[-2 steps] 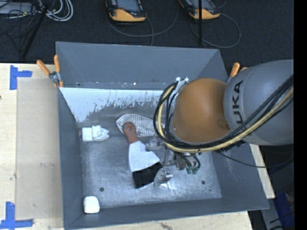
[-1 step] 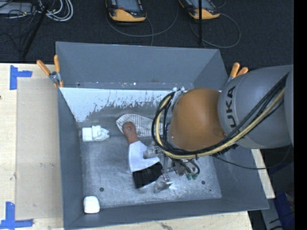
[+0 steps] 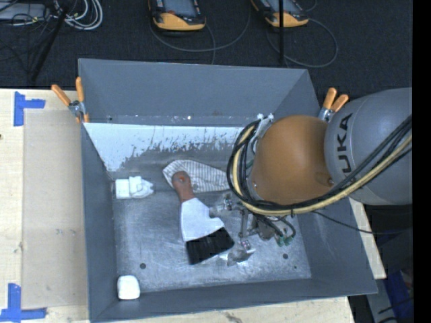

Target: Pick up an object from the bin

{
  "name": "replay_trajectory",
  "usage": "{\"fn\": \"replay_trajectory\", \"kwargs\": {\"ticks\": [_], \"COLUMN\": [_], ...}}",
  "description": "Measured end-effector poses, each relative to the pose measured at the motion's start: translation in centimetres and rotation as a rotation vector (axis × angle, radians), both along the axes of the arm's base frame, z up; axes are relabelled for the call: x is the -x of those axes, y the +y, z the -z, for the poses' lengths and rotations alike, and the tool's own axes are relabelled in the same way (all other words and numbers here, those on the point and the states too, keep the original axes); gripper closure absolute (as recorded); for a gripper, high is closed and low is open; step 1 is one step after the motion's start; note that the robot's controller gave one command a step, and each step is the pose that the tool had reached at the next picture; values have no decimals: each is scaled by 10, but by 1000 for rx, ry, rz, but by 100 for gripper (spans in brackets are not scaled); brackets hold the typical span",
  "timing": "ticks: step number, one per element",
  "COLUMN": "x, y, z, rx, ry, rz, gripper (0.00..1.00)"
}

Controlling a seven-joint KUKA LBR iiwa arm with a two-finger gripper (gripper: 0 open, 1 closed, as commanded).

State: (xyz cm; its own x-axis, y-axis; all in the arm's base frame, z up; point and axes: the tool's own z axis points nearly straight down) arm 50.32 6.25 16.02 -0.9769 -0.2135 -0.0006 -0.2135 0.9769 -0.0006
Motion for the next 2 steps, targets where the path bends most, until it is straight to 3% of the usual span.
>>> {"fn": "replay_trajectory", "kwargs": {"ticks": [1, 2], "x": [-17, -21], "y": [6, 12], "z": [69, 77], "rx": [-2, -4], "ry": [-5, -31], "rz": [34, 24], "gripper": [0, 100]}}
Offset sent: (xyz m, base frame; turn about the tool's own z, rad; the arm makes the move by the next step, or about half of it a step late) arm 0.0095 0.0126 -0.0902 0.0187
